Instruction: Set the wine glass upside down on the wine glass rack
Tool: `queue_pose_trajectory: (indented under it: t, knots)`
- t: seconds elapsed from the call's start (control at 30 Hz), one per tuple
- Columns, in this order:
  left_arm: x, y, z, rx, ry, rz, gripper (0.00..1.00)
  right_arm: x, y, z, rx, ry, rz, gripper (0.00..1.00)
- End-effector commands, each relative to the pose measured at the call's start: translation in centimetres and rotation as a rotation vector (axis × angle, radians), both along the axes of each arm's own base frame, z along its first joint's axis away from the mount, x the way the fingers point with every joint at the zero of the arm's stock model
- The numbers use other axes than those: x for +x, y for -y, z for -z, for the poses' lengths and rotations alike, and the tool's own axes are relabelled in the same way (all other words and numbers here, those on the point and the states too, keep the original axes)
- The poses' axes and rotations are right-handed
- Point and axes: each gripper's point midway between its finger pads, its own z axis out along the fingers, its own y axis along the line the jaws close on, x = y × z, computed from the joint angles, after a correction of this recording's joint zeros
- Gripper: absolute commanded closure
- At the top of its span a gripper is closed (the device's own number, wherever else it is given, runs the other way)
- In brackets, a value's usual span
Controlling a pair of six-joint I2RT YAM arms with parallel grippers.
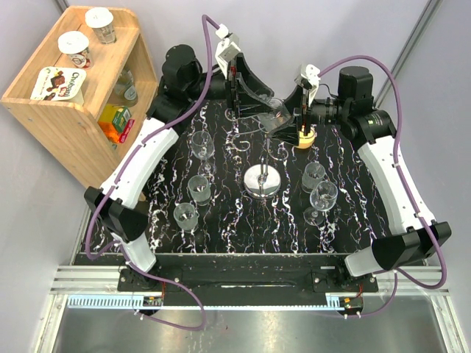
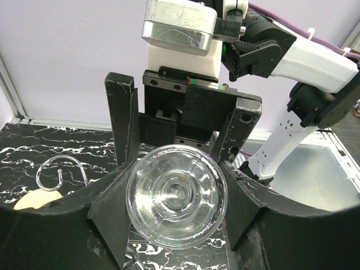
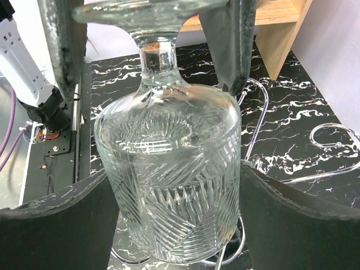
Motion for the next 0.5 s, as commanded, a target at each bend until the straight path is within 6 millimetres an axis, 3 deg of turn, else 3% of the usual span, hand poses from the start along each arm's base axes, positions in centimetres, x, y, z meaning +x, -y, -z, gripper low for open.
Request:
queue_pose_trajectory:
  t: [0.0,0.23,0.47]
  knots:
    - [-3.51,-2.01,-5.02,-0.095,0.145,0.033,1.0,-1.3,-0.04,-1.9,0.026,0.076,-0.025,0.22]
    - [-3.6,-2.11,-4.91,-0.096,0.139,0.033,1.0,-1.62,-0.09,-2.46,0.037,0.081,-0.035,0.4]
    - [-3.75,-2.15,-4.77,-0.096,0.134,0.045,1.0,-1.77,0.0,-2.48,0.035,0.081,-0.031,0.65]
